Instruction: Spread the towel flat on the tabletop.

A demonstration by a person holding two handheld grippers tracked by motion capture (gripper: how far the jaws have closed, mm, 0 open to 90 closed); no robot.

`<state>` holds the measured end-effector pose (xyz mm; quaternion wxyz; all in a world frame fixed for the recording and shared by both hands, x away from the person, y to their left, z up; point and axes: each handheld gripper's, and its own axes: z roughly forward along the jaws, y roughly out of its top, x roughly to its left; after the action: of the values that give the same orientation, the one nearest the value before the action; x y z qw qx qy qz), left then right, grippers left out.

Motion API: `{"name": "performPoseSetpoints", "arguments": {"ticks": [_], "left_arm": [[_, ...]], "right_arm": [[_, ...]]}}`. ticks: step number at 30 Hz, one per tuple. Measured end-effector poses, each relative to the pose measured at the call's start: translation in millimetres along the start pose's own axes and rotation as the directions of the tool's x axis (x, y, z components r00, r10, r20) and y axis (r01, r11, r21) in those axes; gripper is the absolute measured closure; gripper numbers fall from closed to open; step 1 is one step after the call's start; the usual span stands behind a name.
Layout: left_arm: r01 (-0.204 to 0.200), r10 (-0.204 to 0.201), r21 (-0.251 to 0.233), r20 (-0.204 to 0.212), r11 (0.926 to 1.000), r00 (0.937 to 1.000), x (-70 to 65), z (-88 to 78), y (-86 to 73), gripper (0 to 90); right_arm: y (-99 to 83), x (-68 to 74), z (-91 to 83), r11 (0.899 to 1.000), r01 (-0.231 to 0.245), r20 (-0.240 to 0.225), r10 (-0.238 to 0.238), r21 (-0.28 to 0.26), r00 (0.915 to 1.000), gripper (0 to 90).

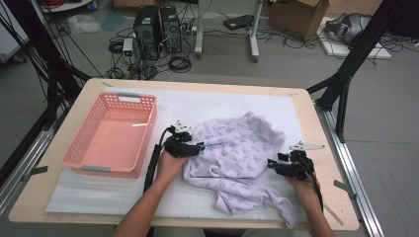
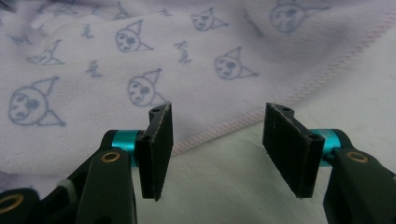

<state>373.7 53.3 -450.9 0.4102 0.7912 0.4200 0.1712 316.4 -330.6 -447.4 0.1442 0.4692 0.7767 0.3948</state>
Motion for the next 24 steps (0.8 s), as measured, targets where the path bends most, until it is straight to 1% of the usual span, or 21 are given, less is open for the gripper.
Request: {"name": "performPoseSetpoints", "arguments": {"ticks": [1,2,3,4,5,6,8,9,10,13,14,15,16,17,18,19,20,21,22,23,24], "left_arm": [[-0.062,0.062,0.009,-0.031,0.9980,0.9976,-4.3,-0.2,0.8,52.7],[-0.057,0.057,0.019,-0.008,0.9982,0.9984,-5.8,-0.6,2.8,65.2],[-0.059,0.060,0.034,-0.021,0.9977,0.9980,-6.1,-0.5,5.8,74.9],[-0.054,0.055,0.011,-0.041,0.9985,0.9977,-4.3,-1.0,7.0,77.9],[-0.023,0.021,-0.020,-0.068,0.9995,0.9974,0.5,-2.2,7.6,79.0],[0.025,-0.029,-0.055,-0.082,0.9982,0.9962,7.3,-3.4,7.8,79.4],[0.103,-0.113,-0.106,-0.096,0.9891,0.9890,20.0,-5.7,6.8,79.5],[0.122,-0.134,-0.117,-0.101,0.9857,0.9858,23.6,-6.0,5.9,79.5],[0.131,-0.142,-0.117,-0.094,0.9845,0.9854,25.1,-6.2,5.2,79.5],[0.128,-0.135,-0.129,-0.052,0.9834,0.9894,23.3,-8.0,5.4,76.0],[0.142,-0.148,-0.145,-0.032,0.9793,0.9885,22.5,-9.0,6.3,70.0],[0.153,-0.158,-0.160,-0.016,0.9751,0.9874,21.2,-10.1,7.4,62.4],[0.151,-0.154,-0.173,-0.004,0.9733,0.9880,19.7,-11.9,8.6,56.4],[0.148,-0.149,-0.185,0.008,0.9716,0.9888,17.5,-13.8,9.7,51.8],[0.141,-0.140,-0.191,0.020,0.9714,0.9900,15.3,-16.1,10.6,47.4],[0.131,-0.127,-0.191,0.033,0.9728,0.9914,13.2,-18.9,11.5,44.8],[0.118,-0.112,-0.188,0.046,0.9749,0.9927,11.1,-21.8,12.0,43.9],[0.107,-0.099,-0.188,0.050,0.9764,0.9938,9.2,-24.5,12.3,43.2],[0.093,-0.085,-0.187,0.051,0.9779,0.9951,8.1,-27.6,12.1,42.7],[0.084,-0.076,-0.189,0.053,0.9784,0.9957,7.4,-30.6,11.4,42.7],[0.084,-0.075,-0.188,0.053,0.9785,0.9957,7.2,-32.9,10.5,42.7]], "right_arm": [[0.6,1.9,1.2,1.000,0.011,-0.002,-0.011,0.003,0.9999,42.1],[1.1,3.7,2.4,1.000,0.017,-0.004,-0.017,0.005,0.9998,42.1],[1.3,5.4,3.5,1.000,0.022,-0.008,-0.022,0.006,0.9997,42.0],[1.6,6.7,4.3,1.000,0.024,-0.012,-0.024,0.010,0.9996,42.0],[2.0,7.9,5.2,1.000,0.025,-0.012,-0.025,0.010,0.9996,41.5],[2.2,9.1,6.1,1.000,0.025,-0.016,-0.025,0.011,0.9996,40.9],[2.9,12.7,8.5,0.999,0.037,-0.026,-0.037,0.008,0.9990,40.1],[3.4,15.1,10.0,0.999,0.043,-0.043,-0.043,0.005,0.9982,40.0],[4.2,18.4,11.5,0.999,0.041,-0.067,-0.041,0.005,0.9969,39.9],[8.0,30.7,18.4,0.998,0.067,-0.103,-0.067,-0.004,0.9924,37.1],[9.8,35.3,20.9,0.997,0.076,-0.114,-0.076,0.002,0.9906,38.1],[11.2,39.0,24.4,0.995,0.102,-0.115,-0.100,0.013,0.9883,38.0],[11.8,43.5,27.4,0.991,0.133,-0.092,-0.131,0.011,0.9870,38.6],[12.3,48.0,28.9,0.986,0.169,-0.068,-0.167,0.018,0.9836,42.5],[12.8,50.1,29.0,0.978,0.207,-0.056,-0.206,0.017,0.9770,53.3],[13.4,50.9,28.4,0.971,0.239,-0.068,-0.237,0.021,0.9692,63.2],[14.3,50.8,28.0,0.969,0.246,-0.087,-0.243,0.024,0.9660,75.9],[15.2,50.3,28.2,0.966,0.257,-0.098,-0.254,0.022,0.9622,83.6],[16.8,48.7,29.0,0.965,0.262,-0.110,-0.258,0.024,0.9598,85.3],[18.9,45.3,29.6,0.967,0.252,-0.120,-0.248,0.023,0.9613,86.9],[21.6,39.6,30.1,0.971,0.240,-0.106,-0.237,0.014,0.9656,87.5]]}}
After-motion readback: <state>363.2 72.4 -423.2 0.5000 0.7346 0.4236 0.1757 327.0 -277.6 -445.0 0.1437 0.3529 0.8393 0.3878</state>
